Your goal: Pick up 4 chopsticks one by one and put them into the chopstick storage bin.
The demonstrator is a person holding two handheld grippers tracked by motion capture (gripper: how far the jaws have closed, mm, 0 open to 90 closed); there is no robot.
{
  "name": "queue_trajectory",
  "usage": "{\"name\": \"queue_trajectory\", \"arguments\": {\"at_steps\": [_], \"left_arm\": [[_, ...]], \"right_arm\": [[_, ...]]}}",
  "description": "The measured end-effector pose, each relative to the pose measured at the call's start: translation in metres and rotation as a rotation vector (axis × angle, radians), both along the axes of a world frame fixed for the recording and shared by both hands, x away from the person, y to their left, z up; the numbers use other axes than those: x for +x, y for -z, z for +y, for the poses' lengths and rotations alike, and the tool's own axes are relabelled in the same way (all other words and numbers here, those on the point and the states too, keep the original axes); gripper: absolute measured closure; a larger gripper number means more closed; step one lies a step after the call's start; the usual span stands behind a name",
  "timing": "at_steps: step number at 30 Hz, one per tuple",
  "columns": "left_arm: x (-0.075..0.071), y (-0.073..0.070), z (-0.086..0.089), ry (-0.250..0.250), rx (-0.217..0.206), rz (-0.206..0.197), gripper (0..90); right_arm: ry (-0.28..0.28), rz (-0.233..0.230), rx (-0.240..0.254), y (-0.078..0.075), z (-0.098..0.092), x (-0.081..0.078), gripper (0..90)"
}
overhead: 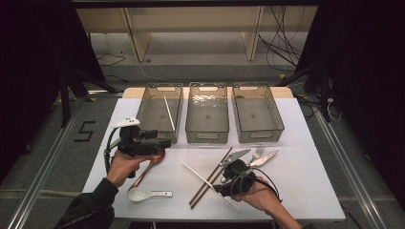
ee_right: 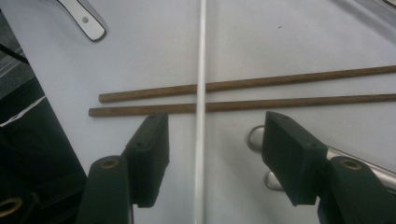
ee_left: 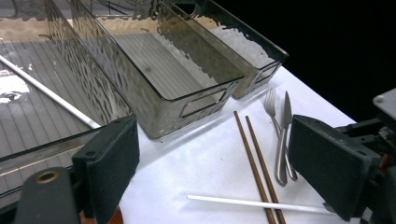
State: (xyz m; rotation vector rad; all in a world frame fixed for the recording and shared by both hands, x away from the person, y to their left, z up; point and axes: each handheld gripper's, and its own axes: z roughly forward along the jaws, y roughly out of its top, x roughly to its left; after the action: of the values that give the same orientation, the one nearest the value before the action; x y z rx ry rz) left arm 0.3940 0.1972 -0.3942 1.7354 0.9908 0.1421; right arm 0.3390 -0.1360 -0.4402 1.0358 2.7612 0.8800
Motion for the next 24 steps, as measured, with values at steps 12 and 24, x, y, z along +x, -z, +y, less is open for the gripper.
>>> {"name": "queue_trajectory", "arguments": {"at_steps": [12,24], "left_arm": [[-0.022,0.012,0.003,0.008,-0.005,0.030,15.9],[-0.039,0.012,0.007,-0.013,-0.016,0.018,15.6]], "right_arm": [[0.000,0.013,-0.023,0.005,0.001,0.002,48.7],[-0.013,0.053,-0.049,0.010,0.001,0.002,60.0]]}}
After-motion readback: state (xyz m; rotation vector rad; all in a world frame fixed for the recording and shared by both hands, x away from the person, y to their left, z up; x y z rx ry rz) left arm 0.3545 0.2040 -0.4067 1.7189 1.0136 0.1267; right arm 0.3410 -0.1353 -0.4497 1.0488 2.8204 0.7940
